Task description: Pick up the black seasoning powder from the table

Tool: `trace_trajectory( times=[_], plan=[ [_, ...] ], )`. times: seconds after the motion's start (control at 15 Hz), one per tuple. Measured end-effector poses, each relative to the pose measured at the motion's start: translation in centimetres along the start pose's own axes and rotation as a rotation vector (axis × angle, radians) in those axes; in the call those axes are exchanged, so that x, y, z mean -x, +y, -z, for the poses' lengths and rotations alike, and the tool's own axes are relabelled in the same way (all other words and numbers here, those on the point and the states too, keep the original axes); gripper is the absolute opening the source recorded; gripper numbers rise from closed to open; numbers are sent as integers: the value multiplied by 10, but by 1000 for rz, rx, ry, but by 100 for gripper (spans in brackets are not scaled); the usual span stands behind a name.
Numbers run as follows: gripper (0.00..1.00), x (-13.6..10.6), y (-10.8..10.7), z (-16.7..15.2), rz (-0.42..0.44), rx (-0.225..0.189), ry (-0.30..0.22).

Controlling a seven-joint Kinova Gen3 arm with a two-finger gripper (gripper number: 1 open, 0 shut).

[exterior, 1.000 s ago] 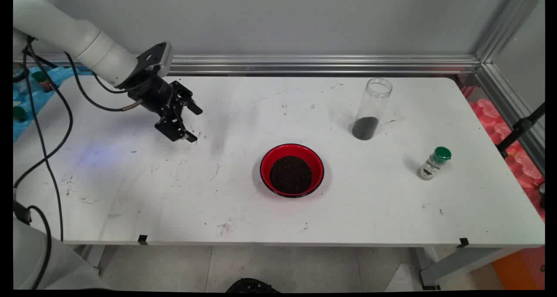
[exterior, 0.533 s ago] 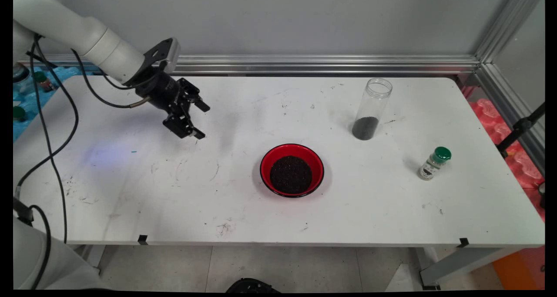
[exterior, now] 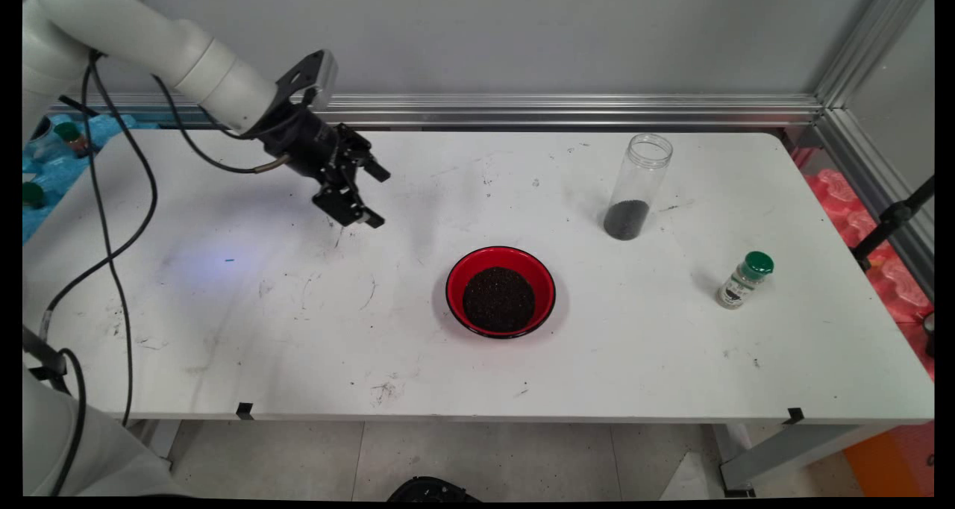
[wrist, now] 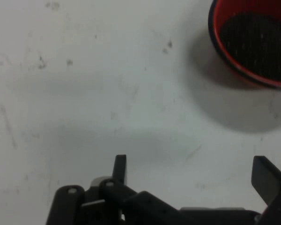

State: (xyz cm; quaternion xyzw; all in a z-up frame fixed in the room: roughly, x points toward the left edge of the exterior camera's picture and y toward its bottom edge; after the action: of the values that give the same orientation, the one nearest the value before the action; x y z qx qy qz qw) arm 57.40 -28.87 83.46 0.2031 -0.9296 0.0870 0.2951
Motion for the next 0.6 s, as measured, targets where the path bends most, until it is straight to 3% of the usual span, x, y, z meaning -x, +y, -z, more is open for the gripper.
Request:
trace_trajectory(
  times=[0.6],
  plan=[
    [100, -37, -3, -27, 36, 7, 65]
  ],
)
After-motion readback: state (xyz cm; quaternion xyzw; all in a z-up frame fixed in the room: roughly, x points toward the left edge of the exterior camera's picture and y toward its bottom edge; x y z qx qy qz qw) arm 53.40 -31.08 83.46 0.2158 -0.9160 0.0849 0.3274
